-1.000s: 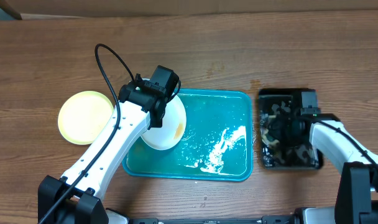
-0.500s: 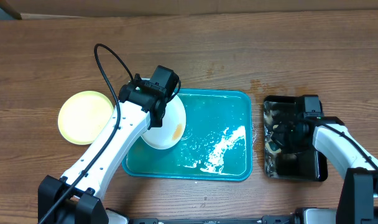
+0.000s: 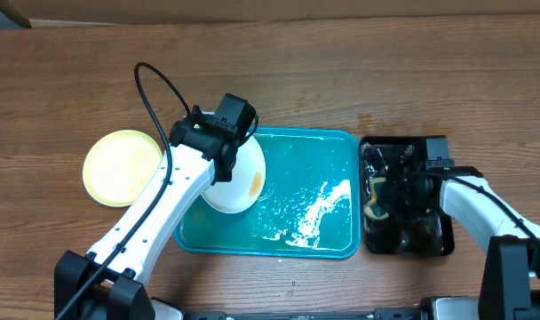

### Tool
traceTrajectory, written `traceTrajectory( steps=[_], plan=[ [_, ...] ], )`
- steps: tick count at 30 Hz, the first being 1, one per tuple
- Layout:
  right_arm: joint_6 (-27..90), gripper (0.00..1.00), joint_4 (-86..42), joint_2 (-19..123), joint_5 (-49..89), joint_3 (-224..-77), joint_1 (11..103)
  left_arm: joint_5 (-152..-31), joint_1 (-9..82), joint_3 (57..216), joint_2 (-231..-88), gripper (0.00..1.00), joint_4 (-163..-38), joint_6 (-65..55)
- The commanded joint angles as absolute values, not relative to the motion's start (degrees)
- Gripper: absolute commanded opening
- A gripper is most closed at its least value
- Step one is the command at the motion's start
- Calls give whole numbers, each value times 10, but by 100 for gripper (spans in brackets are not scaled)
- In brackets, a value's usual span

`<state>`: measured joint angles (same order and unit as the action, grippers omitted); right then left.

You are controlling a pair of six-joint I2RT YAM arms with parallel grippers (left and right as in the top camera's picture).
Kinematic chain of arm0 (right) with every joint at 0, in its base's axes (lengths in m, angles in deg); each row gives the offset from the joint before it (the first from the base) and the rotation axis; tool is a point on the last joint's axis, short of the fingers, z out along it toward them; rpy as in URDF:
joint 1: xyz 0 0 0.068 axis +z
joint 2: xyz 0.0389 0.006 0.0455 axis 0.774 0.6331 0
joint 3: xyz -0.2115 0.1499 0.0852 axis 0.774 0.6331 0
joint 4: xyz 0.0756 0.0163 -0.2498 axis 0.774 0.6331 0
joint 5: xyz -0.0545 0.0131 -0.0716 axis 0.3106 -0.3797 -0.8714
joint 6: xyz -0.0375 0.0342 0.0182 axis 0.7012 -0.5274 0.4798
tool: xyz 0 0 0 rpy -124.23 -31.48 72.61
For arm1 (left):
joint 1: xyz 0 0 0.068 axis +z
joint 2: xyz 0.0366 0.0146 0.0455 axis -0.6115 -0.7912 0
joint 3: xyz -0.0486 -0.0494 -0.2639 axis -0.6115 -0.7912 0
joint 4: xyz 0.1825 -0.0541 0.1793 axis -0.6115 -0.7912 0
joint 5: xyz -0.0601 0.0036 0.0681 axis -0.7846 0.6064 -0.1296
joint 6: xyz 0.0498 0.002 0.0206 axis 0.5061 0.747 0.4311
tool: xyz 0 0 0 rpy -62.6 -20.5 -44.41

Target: Clean dirty plates on tray and stack at the side

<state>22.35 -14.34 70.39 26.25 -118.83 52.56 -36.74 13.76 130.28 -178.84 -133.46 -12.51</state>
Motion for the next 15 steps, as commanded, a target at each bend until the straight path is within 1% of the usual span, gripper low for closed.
traceTrajectory(
  steps=[1,5,9,11,15],
  plan=[
    [163,4,-116,717,111,-1169,515,-357,140,1308,-1778,4,-1333,-138],
    [161,4,-146,717,136,-1181,489,-357,140,1308,-1778,4,-1334,-138],
    [235,4,-201,717,228,-1199,489,-358,140,1308,-1778,4,-1332,-138],
    [246,4,-204,717,249,-1202,496,-358,140,1308,-1778,4,-1331,-138],
    [264,4,-174,717,250,-1201,520,-357,141,1308,-1778,4,-1332,-138]
  ],
)
